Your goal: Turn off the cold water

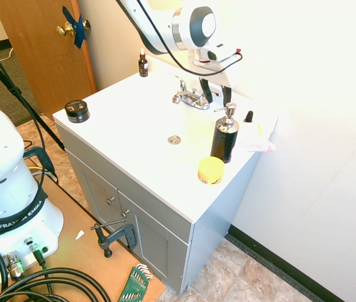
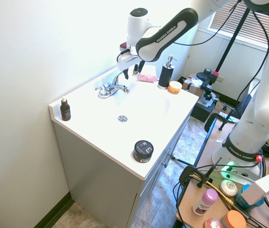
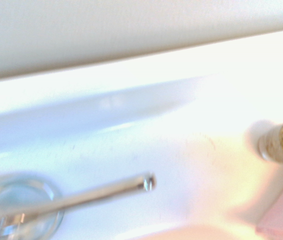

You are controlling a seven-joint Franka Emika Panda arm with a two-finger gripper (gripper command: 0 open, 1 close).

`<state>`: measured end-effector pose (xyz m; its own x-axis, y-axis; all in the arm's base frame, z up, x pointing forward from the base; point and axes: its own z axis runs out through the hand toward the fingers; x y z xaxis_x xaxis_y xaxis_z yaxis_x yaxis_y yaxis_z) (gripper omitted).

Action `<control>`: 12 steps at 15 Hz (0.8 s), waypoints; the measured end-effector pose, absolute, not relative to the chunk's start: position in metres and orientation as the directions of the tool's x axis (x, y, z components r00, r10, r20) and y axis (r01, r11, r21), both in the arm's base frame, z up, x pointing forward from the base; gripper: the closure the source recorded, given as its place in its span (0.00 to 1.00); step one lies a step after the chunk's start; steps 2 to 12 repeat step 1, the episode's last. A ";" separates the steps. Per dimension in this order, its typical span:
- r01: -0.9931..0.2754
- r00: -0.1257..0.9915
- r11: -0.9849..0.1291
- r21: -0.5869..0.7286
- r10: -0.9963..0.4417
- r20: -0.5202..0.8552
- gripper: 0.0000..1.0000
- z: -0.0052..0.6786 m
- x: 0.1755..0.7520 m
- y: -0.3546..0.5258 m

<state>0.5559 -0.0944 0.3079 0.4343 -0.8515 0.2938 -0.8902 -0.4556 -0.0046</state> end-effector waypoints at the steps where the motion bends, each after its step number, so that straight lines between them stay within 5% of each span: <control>1: -0.878 0.460 -0.479 -0.015 -0.852 0.249 0.00 0.315 0.537 -0.091; 12: -0.878 0.460 -0.479 -0.015 -0.852 0.249 0.00 0.315 0.537 -0.091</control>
